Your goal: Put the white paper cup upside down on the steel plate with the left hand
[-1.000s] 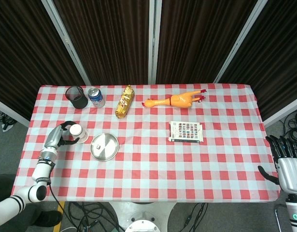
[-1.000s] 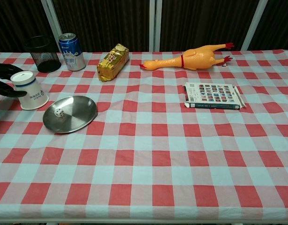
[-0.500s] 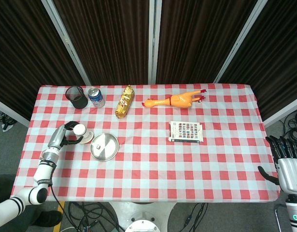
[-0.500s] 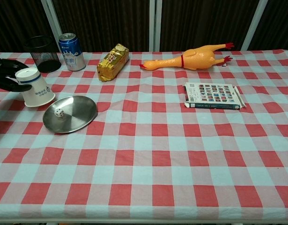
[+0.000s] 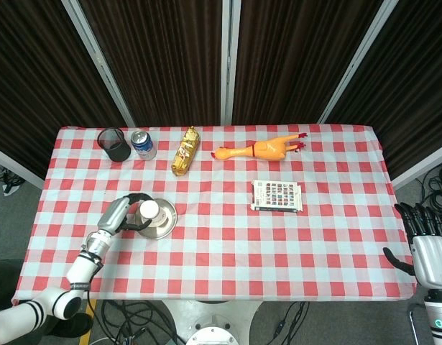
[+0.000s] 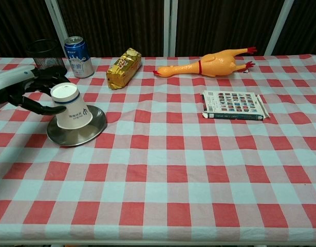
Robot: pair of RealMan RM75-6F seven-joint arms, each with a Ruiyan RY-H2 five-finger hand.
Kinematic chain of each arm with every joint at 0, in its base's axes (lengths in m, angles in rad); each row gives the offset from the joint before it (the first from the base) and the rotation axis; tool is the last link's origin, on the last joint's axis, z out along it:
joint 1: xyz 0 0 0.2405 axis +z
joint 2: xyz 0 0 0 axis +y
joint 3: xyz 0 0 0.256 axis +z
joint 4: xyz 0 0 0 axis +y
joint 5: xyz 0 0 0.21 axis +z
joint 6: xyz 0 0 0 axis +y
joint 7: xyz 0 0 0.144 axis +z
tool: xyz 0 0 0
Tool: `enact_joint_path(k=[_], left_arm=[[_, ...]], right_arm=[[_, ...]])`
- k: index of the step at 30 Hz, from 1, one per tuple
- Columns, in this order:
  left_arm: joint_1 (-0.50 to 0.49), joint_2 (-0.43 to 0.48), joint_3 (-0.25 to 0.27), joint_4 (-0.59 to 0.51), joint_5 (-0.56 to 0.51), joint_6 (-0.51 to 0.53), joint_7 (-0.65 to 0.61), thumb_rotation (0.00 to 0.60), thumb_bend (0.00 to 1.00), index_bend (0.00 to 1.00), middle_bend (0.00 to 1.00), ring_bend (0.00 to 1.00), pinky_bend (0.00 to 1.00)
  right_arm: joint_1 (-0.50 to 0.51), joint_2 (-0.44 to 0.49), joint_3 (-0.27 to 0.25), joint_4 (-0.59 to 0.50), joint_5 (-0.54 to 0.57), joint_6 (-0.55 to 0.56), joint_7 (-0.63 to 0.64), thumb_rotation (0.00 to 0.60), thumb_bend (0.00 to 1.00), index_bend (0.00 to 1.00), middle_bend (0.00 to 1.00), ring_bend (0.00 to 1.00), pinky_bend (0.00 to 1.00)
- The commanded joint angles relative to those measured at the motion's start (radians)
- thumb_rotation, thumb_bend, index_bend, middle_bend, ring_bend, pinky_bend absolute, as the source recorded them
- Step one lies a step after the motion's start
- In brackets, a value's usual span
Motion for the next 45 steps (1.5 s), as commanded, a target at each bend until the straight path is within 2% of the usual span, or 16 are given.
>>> enact_joint_path(k=[1,8,19,28,31,35,39,45], left_arm=[[-0.009,-0.037,0.011,0.052,0.001,0.011,0.025,0.600,0.33,0.45,0.37,0.26,0.26],[-0.002,-0.069,0.003,0.122,-0.045,0.007,0.003,0.600,0.33,0.45,0.37,0.26,0.26],[0.008,-0.076,0.045,0.068,0.006,0.052,-0.036,0.600,0.33,0.45,0.37,0.26,0.26],[0.015,-0.113,-0.008,0.168,-0.091,0.041,-0.004,0.600,0.33,0.45,0.37,0.26,0.26],[0.020,-0.107,-0.008,0.148,-0.090,0.048,-0.015,0.600,0.34,0.45,0.37,0.26,0.26],[0.021,-0.085,0.029,0.088,-0.043,0.052,-0.017,0.600,0.33,0.45,0.37,0.26,0.25],[0.016,-0.074,0.044,0.049,-0.022,0.051,-0.014,0.600,0.33,0.45,0.37,0.26,0.24],[0.004,-0.105,-0.007,0.128,-0.086,0.035,-0.003,0.600,0.33,0.45,0.37,0.26,0.24]], right_arm=[[0.000,0.001,0.000,0.000,0.000,0.000,0.000,0.600,0.13,0.09,0.11,0.00,0.00],[-0.002,-0.003,-0.001,0.003,0.000,0.000,0.004,0.600,0.12,0.08,0.11,0.00,0.00],[0.002,-0.001,0.000,-0.003,0.000,-0.006,-0.006,0.600,0.12,0.09,0.11,0.00,0.00],[0.004,-0.005,0.000,0.000,-0.003,-0.006,-0.001,0.600,0.13,0.08,0.11,0.00,0.00],[0.004,-0.006,-0.002,0.001,-0.005,-0.007,0.001,0.600,0.12,0.08,0.11,0.00,0.00],[0.004,-0.008,-0.004,0.001,-0.006,-0.009,0.001,0.600,0.13,0.08,0.11,0.00,0.00],[0.004,-0.005,-0.003,-0.002,-0.006,-0.009,-0.002,0.600,0.12,0.09,0.11,0.00,0.00],[0.003,0.000,-0.002,-0.006,-0.007,-0.004,-0.004,0.600,0.12,0.08,0.11,0.00,0.00]])
